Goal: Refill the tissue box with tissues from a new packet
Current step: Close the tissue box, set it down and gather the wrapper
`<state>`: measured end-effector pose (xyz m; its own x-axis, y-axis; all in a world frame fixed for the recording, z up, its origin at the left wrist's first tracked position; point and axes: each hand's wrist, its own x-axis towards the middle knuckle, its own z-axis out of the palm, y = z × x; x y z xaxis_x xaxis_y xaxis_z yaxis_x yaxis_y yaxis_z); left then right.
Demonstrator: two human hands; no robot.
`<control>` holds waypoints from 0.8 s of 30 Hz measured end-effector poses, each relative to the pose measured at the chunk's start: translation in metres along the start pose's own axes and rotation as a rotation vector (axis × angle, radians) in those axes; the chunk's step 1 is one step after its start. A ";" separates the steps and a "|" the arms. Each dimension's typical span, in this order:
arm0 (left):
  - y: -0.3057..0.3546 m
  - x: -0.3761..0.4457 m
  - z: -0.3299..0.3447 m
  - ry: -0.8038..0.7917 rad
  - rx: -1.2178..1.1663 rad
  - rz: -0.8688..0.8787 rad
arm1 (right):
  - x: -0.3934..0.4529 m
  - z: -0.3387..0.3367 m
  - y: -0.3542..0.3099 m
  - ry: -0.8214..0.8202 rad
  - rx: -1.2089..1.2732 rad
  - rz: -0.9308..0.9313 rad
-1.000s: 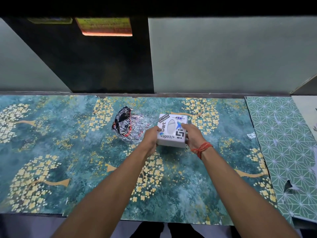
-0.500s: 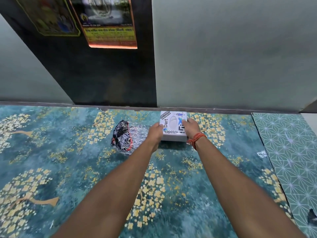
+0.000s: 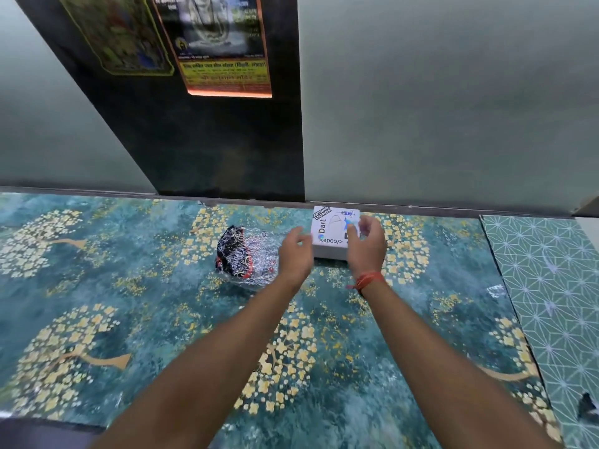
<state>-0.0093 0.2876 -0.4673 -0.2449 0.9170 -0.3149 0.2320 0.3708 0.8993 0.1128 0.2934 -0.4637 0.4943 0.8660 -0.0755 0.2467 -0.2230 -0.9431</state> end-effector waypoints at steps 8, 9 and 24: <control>-0.051 0.043 -0.132 0.362 0.346 -0.363 | -0.078 0.086 0.005 -0.617 -0.172 0.394; -0.060 0.042 -0.138 0.316 0.325 -0.379 | -0.081 0.095 0.010 -0.597 -0.140 0.407; -0.039 -0.056 -0.170 -0.288 -0.450 -0.408 | -0.053 -0.016 -0.035 -0.861 0.055 0.341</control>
<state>-0.1648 0.1970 -0.4335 0.0456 0.7418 -0.6690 -0.2561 0.6560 0.7100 0.0911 0.2487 -0.4212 -0.2624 0.7961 -0.5454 0.1509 -0.5244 -0.8380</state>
